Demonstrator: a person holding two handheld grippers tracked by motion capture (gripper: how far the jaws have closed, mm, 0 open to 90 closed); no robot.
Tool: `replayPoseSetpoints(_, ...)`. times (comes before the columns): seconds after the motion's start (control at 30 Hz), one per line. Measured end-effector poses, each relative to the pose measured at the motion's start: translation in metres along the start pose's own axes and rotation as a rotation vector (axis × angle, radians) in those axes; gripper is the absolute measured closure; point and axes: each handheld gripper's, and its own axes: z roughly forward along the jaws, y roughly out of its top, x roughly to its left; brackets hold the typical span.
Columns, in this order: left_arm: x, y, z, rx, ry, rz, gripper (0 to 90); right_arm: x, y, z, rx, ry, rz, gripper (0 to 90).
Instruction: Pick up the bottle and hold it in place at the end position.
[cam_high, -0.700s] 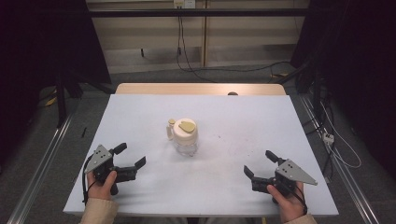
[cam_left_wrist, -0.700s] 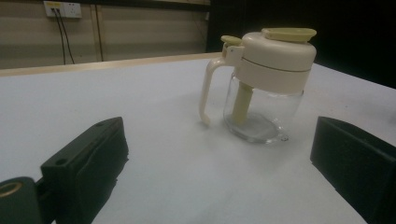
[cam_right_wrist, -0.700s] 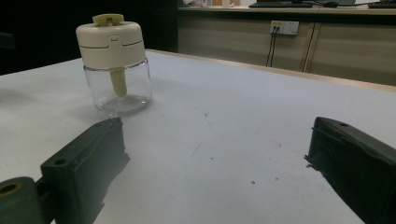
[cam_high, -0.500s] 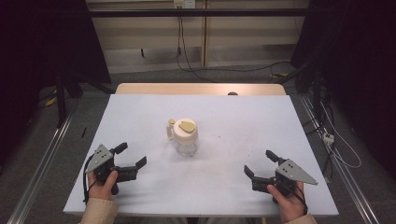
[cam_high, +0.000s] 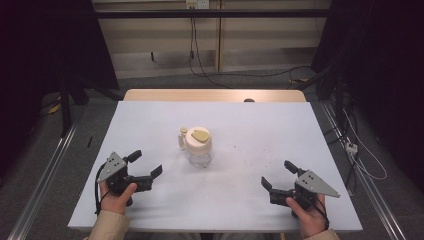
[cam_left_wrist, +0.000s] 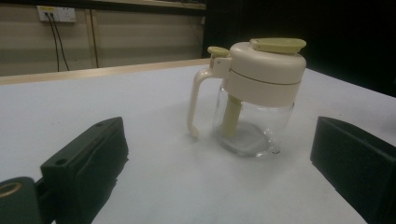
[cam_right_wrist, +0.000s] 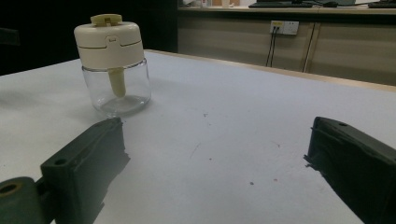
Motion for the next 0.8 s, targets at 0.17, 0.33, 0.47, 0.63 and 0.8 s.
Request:
replayPoseSetpoints(0.17,-0.003,0.002,0.005,0.0,-0.002,0.001,3.5,0.0,0.0,0.0,0.0,-0.003,0.0,3.5)
replayPoseSetpoints(0.33,-0.009,0.006,0.012,-0.004,-0.003,0.015,3.5,0.001,0.0,0.0,0.002,0.0,-0.004,3.5)
replayPoseSetpoints(0.47,-0.011,0.006,0.016,0.004,-0.005,0.015,3.5,0.0,0.0,0.0,0.002,0.001,-0.002,3.6)
replayPoseSetpoints(0.63,-0.015,0.007,0.023,0.011,-0.02,0.021,3.5,0.0,0.001,-0.001,-0.003,-0.003,-0.006,3.7)
replayPoseSetpoints(0.8,-0.017,0.009,0.028,0.007,-0.034,0.014,3.5,0.0,0.001,-0.001,-0.003,-0.005,-0.003,3.6)
